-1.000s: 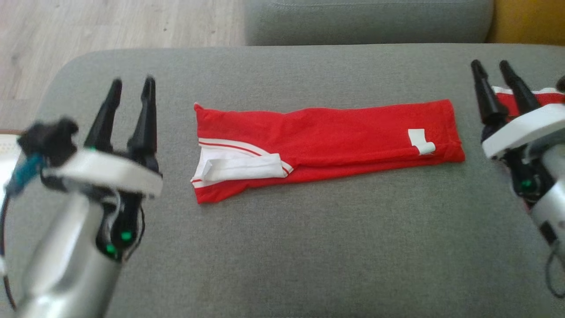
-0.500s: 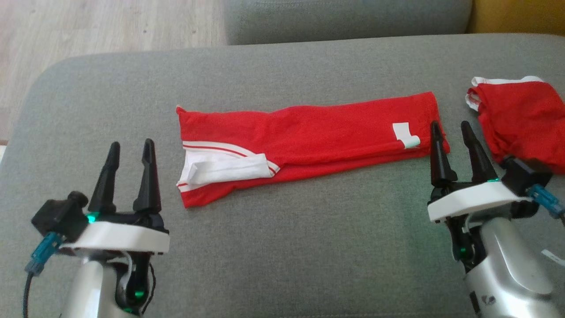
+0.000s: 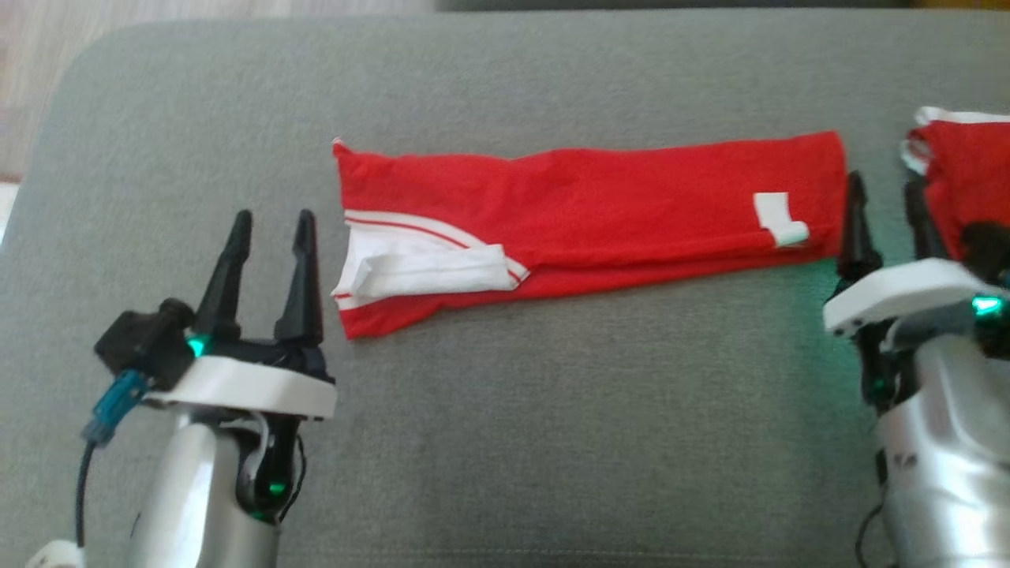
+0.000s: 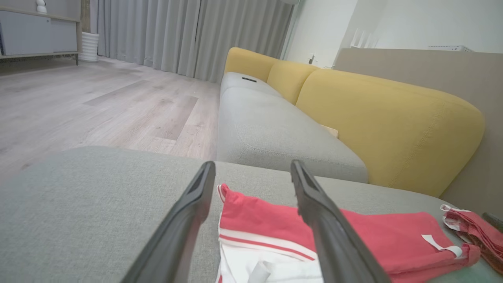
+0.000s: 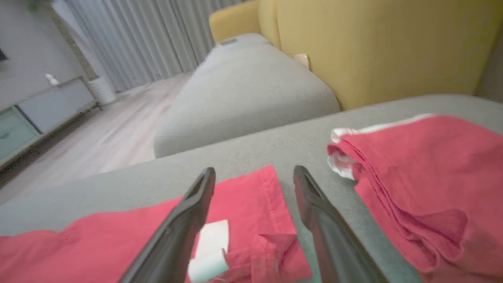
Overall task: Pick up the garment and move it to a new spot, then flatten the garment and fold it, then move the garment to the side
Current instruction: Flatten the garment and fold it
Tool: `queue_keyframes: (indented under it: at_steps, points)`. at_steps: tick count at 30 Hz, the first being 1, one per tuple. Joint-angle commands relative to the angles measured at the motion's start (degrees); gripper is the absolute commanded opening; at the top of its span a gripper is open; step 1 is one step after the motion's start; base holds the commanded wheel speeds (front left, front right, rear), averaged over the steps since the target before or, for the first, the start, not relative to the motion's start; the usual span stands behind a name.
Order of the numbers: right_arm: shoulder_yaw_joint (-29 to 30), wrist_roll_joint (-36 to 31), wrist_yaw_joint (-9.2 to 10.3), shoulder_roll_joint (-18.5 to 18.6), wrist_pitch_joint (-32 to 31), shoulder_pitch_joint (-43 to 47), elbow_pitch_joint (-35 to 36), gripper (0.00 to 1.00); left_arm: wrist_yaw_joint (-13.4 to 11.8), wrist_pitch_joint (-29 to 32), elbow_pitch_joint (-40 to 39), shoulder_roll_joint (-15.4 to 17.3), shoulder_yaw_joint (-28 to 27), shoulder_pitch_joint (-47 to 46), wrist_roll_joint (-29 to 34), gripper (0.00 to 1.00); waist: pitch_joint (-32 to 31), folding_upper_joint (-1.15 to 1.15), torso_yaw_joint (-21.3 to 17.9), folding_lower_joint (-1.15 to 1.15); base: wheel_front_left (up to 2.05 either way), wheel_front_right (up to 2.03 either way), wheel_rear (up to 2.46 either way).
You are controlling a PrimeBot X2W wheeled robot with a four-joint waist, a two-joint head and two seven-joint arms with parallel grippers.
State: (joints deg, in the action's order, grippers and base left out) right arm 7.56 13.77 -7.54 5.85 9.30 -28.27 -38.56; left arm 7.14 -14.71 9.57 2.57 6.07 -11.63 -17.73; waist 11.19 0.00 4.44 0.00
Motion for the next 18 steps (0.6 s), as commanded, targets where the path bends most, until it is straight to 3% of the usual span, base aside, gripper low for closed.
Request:
queue_keyframes:
  at_steps: [1,11,18]
  points:
    - [0.4,-1.5,0.05,-0.5,-0.8,-2.8,-0.4,1.00,0.3,-0.3,-1.5,0.4,-1.2,-2.7,-0.2,1.00,1.5,0.00,1.5,0.00,0.00,0.00,0.00]
    - [12.9,-10.4,0.05,-0.7,-3.8,-7.6,-13.2,1.00,0.3,-0.3,-0.9,0.4,-0.1,-3.4,-0.9,1.00,2.4,0.00,3.6,0.00,0.00,0.00,0.00]
    - [15.0,-12.1,0.05,-2.1,-4.2,-9.1,-19.4,1.00,0.3,-0.3,-0.5,0.4,-0.3,-3.2,-1.0,1.00,1.6,0.00,3.2,0.00,0.00,0.00,0.00]
